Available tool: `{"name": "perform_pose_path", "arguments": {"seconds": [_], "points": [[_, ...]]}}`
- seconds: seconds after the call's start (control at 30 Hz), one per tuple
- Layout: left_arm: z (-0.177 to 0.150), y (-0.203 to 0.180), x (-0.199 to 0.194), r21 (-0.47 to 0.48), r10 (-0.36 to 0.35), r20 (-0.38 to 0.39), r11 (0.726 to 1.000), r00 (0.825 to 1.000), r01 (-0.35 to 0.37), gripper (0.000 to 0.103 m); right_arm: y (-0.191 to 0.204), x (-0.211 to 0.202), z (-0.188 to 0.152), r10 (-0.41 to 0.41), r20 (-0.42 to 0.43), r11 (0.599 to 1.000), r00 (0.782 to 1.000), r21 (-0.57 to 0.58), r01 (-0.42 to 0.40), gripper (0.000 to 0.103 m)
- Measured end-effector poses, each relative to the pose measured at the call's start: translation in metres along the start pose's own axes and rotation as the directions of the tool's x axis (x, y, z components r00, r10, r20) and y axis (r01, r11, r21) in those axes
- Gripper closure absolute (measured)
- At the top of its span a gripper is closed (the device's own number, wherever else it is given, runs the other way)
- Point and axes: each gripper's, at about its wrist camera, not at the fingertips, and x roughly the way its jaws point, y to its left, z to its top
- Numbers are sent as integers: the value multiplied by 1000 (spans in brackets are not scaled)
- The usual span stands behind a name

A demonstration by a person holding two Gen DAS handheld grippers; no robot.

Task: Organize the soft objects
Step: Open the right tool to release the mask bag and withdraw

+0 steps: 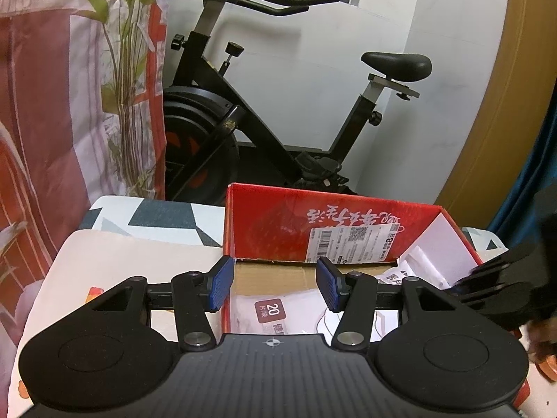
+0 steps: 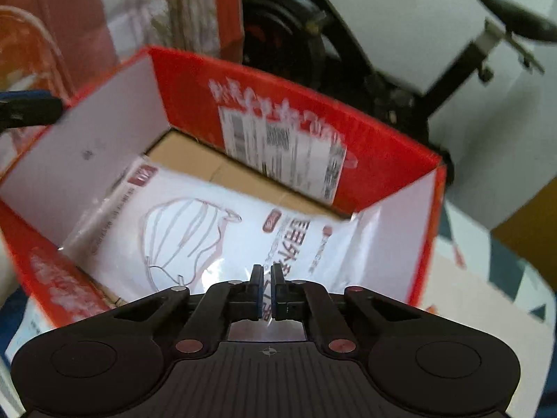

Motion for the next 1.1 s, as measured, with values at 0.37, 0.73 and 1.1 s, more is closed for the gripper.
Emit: {"name": "perform_pose_path", "arguments": {"seconds": [0.37, 0.73, 1.1], "points": [[-3, 4, 2, -5, 4, -9, 1000, 1000, -4, 48, -2, 48, 0, -10, -261, 999, 965, 39, 20, 103], [-10, 11, -3, -10, 28, -30, 1000, 999, -28, 48, 5, 42, -3, -33, -257, 998, 966, 47, 47, 101], [-14, 3, -20, 6, 65, -29, 998, 997, -65, 48, 14, -22, -6, -21, -132, 997, 991, 70, 30, 89]]}}
